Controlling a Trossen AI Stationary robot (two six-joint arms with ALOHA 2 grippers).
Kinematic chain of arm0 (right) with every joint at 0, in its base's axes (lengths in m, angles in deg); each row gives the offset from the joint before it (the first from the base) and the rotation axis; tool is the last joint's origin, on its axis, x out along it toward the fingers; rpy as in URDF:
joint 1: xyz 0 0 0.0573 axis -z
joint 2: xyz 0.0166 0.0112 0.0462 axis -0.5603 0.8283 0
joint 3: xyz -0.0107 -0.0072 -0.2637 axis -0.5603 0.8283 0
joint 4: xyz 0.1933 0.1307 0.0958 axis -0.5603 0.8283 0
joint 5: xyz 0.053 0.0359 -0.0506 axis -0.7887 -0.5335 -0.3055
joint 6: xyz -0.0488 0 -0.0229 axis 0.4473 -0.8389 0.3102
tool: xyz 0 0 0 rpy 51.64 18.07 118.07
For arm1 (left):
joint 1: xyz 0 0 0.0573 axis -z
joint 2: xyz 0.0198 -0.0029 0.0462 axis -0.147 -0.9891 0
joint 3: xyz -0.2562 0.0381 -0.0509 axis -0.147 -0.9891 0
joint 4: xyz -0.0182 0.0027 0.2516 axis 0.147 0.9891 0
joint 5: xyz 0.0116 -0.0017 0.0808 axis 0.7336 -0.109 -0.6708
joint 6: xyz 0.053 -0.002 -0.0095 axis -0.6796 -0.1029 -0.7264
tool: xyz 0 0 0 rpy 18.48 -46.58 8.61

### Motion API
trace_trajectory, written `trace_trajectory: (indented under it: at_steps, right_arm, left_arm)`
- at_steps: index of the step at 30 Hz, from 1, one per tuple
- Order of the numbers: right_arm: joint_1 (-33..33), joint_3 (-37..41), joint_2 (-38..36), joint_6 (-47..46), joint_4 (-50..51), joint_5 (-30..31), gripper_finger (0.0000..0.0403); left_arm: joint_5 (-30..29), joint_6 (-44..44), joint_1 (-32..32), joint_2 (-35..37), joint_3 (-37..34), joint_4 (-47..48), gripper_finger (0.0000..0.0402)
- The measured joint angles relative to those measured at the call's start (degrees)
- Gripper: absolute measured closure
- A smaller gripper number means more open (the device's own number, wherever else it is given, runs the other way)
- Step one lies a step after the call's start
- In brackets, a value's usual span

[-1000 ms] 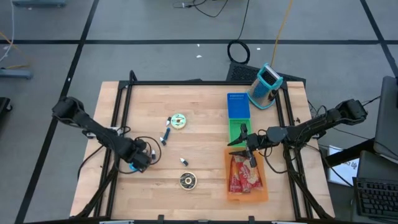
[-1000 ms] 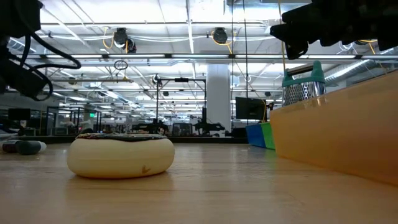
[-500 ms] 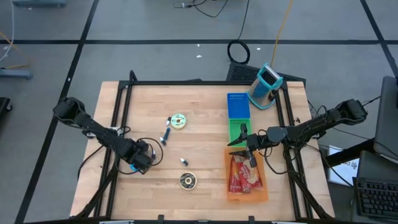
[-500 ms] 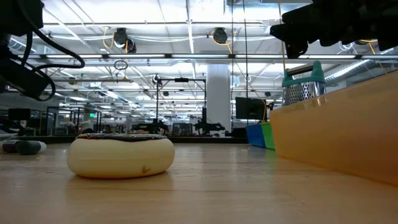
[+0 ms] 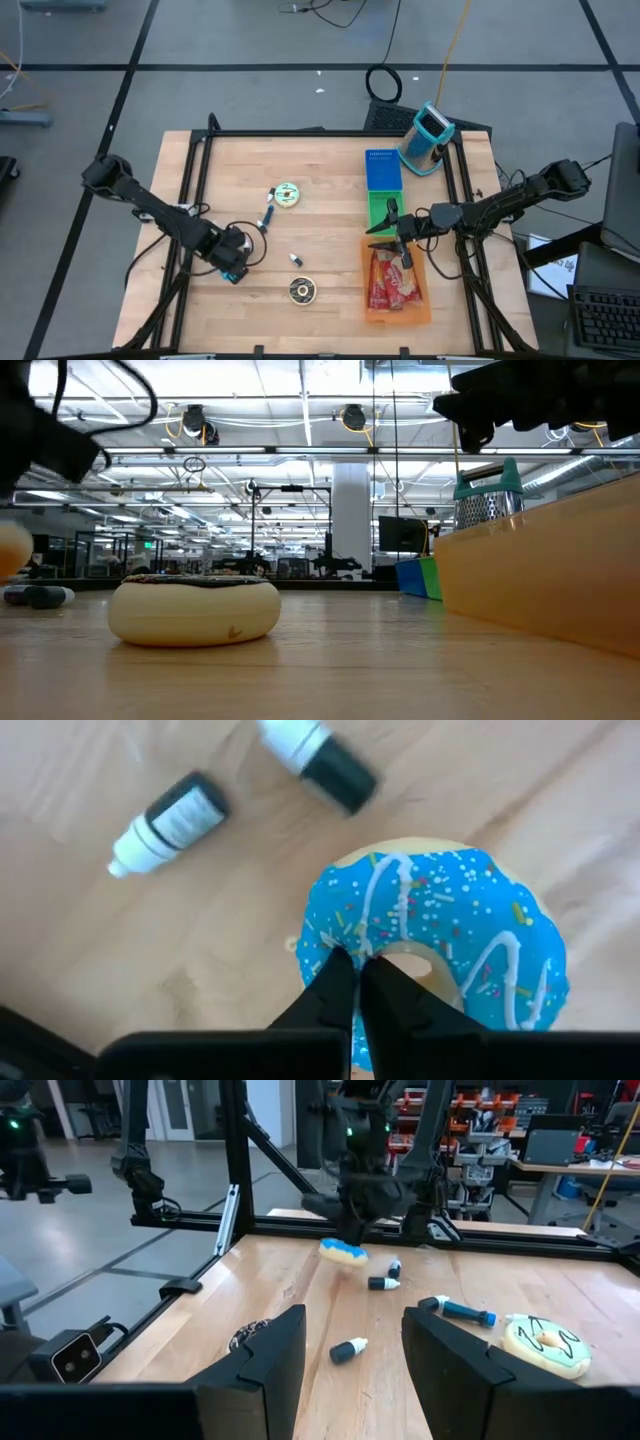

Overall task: Pick & Place Food Item
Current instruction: Put the blue donut into the green bin

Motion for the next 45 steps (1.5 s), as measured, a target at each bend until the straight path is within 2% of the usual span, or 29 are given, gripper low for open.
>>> trace_trajectory:
  at_steps: [5,9,14,16,18,21,25,31,35,38,45]
  right_arm:
    - [0.0,0.0,0.0,0.0,-1.8,0.0,0.0248]
    - [0.4,0.0,0.0,2.3,-4.5,0.5,0.0248]
    - [1.2,0.0,0.8,2.9,-11.0,1.5,0.0248]
    - [1.3,0.0,1.5,1.2,-13.1,5.0,0.0248]
    - [1.5,0.0,2.5,-0.3,-14.2,7.7,0.0248]
    - [1.9,-0.3,4.1,-0.4,-13.3,8.0,0.0248]
    - [1.8,-3.3,7.3,3.8,-12.5,7.9,0.0247]
    - [1.9,-9.7,13.6,15.1,-12.4,7.8,0.0211]
    - [1.9,-14.1,17.5,16.7,-11.6,7.4,0.0171]
    - [2.3,-16.8,19.5,16.7,-8.6,3.4,0.0153]
    - [3.7,-20.2,24.3,16.9,-8.5,0.9,0.0155]
  left_arm:
    - [-9.7,-5.6,-0.1,1.8,6.1,0.0,0.0397]
    - [-20.9,-14.9,-1.5,1.9,11.4,-0.7,0.0394]
    - [-39.5,-36.8,-5.8,1.9,14.3,-10.6,0.0396]
    - [-42.0,-47.9,-8.0,1.9,14.3,-18.0,0.0392]
    - [-39.3,-57.9,-10.7,1.4,14.3,-26.3,0.0392]
    - [-28.0,-66.7,-15.2,0.2,14.3,-36.9,0.0397]
    - [-11.5,-73.2,-20.3,-3.1,14.3,-48.0,0.0393]
    - [1.2,-76.1,-25.1,-8.8,14.3,-56.6,0.0395]
    - [6.7,-76.0,-26.5,-11.5,14.3,-61.0,0.0396]
    - [8.9,-75.8,-27.1,-12.0,14.2,-62.2,0.0396]
    - [12.7,-75.0,-27.6,-12.5,14.3,-64.2,0.0397]
